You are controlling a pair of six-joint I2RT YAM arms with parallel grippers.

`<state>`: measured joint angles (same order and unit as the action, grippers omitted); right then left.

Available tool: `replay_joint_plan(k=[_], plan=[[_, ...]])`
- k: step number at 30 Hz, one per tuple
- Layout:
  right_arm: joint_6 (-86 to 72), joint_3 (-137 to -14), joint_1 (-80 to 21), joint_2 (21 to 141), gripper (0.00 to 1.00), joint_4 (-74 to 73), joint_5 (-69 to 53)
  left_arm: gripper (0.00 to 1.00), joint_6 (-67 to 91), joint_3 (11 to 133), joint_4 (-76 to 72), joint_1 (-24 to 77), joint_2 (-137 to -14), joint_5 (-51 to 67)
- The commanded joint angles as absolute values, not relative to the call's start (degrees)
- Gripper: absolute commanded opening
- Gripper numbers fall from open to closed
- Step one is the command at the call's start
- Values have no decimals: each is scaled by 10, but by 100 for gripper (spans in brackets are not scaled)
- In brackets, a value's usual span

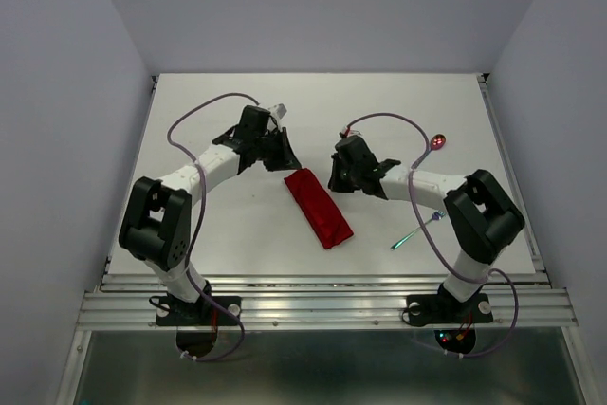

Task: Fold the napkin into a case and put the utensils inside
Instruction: Stuff the top corner of the smaller-rectangle-folded napkin into the folded napkin.

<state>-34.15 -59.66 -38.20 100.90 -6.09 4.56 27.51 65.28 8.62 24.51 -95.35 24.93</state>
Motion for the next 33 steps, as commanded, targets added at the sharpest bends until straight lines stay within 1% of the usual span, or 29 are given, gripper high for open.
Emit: replay_joint_plan(k=[1, 2, 4, 5, 8, 9, 11, 14, 16, 18, 23, 26, 27, 28, 29, 33], plan=[[-293, -580, -421, 930, 20, -83, 83, 0, 290, 602, 86, 222, -918, 221], [-277, -579, -429, 914, 26, -94, 91, 0, 298, 583, 76, 217, -914, 221], [-260, -581, -449, 905, 35, -103, 98, 0, 306, 566, 65, 205, -910, 220], [-244, -584, -468, 903, 44, -108, 105, 0, 308, 557, 55, 202, -906, 221], [-221, -601, -502, 911, 57, -130, 112, 0, 316, 535, 46, 195, -901, 221], [-209, -607, -507, 918, 64, -141, 118, 0, 316, 530, 44, 194, -900, 221], [-195, -623, -519, 942, 70, -150, 121, 0, 317, 525, 41, 192, -897, 218], [-187, -639, -534, 976, 74, -161, 129, 0, 320, 519, 42, 184, -889, 214], [-185, -646, -542, 992, 74, -165, 141, 0, 320, 517, 42, 178, -883, 212], [-183, -650, -549, 1010, 74, -168, 152, 0, 318, 512, 44, 172, -879, 212], [-185, -653, -562, 1034, 70, -168, 165, 0, 315, 506, 46, 168, -878, 209], [-187, -654, -562, 1040, 60, -169, 162, 0, 316, 500, 44, 168, -880, 209], [-190, -655, -567, 1041, 50, -169, 163, 0, 316, 497, 41, 168, -881, 209], [-192, -655, -567, 1041, 46, -168, 167, 0, 317, 495, 40, 168, -882, 211], [-193, -655, -567, 1042, 38, -168, 170, 0, 317, 494, 38, 168, -882, 212], [-198, -657, -567, 1041, 31, -169, 179, 0, 317, 490, 34, 168, -885, 214]])
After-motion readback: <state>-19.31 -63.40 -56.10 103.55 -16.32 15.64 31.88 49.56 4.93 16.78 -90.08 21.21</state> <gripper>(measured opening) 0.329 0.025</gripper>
